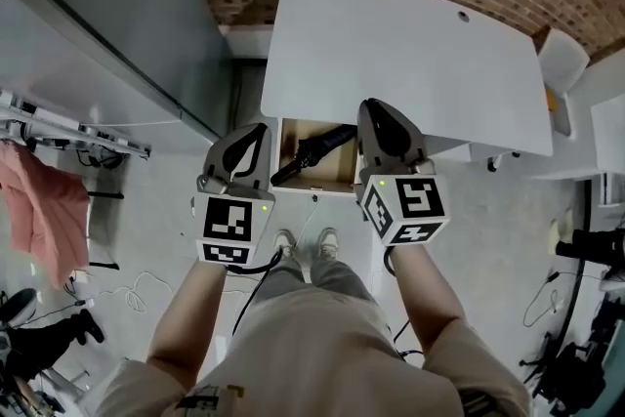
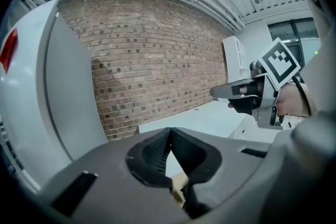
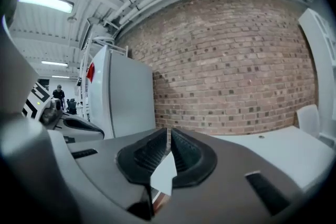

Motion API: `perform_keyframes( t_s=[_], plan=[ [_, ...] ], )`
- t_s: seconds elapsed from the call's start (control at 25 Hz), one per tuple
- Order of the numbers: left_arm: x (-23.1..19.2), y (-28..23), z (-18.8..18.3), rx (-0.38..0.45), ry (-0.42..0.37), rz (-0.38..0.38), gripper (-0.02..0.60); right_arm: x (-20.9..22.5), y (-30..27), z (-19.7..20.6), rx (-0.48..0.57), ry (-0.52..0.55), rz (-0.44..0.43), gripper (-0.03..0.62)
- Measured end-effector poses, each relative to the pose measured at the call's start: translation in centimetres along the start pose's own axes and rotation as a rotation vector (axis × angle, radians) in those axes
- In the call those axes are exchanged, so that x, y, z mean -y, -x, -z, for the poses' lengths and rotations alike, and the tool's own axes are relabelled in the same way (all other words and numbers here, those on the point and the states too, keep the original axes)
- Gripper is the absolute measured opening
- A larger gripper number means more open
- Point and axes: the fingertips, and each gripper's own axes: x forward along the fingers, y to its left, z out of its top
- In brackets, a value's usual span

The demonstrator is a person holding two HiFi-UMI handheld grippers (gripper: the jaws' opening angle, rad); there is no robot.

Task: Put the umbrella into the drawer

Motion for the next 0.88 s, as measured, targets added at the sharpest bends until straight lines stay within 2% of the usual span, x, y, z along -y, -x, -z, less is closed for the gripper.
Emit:
perform_keyframes(
  t_s=[0.24, 0.36, 0.48, 0.56, 0.68, 0.88],
  plan=[
    [-0.4, 4.3, -5.1, 0.105, -0.015, -0.005, 0.009, -2.6, 4.3, -7.6, 0.157, 0.104, -0.026, 0.026],
    [-1.1, 6.3, -8.5, 0.175, -0.040, -0.033, 0.008, -3.4, 6.3, -11.0, 0.230, 0.138, -0.038, 0.026],
    [-1.1, 8.4, -11.4, 0.241, -0.092, -0.068, 0.009, -4.0, 8.6, -13.7, 0.288, 0.144, -0.064, 0.026],
    [-1.0, 9.9, -13.0, 0.284, -0.099, -0.073, 0.009, -4.7, 10.3, -15.3, 0.326, 0.133, -0.090, 0.026],
    [-0.8, 11.9, -14.9, 0.336, -0.101, -0.076, 0.008, -5.7, 12.6, -17.7, 0.383, 0.142, -0.111, 0.027],
    [-0.1, 14.9, -16.7, 0.379, -0.116, -0.073, 0.009, -7.4, 16.3, -20.6, 0.464, 0.215, -0.130, 0.027]
  ],
)
